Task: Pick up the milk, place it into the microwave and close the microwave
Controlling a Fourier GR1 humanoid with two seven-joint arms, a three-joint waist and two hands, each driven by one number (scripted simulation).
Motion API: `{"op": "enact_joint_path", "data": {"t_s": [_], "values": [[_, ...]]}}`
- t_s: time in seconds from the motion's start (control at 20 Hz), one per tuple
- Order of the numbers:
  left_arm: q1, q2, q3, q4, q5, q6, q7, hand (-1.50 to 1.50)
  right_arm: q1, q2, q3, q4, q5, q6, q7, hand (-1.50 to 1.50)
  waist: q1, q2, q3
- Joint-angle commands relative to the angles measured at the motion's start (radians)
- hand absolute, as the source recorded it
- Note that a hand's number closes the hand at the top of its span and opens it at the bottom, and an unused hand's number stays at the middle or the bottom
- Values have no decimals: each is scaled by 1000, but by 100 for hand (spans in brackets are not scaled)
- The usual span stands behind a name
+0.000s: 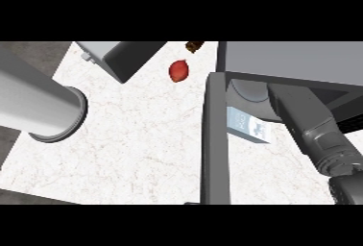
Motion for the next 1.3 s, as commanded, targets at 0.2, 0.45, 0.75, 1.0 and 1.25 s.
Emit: {"op": "enact_joint_path", "data": {"t_s": [0.2, 0.45, 0.75, 1.0, 1.25], "values": [[23, -69, -96, -5, -75, -62, -34, -150, -3, -16, -16, -10, -19, 139, -4, -150, -51, -50, -27], [-1, -99, -196, 27, -136, -121, -46, -150, 23, -18, -48, -22, -58, 362, -28, -150, -75, -53, -27], [16, -128, -287, 89, -287, -199, -61, -150, 116, 41, -102, -47, -124, 542, -103, -150, -116, -75, -29], [-82, -171, -341, 136, -402, -161, -51, -150, 209, 76, -105, -82, -142, 623, -131, -150, -140, -83, -30], [-123, -204, -364, 198, -511, -139, -88, -150, 368, 160, -50, -148, -117, 650, -188, -150, -171, -98, -31]]}}
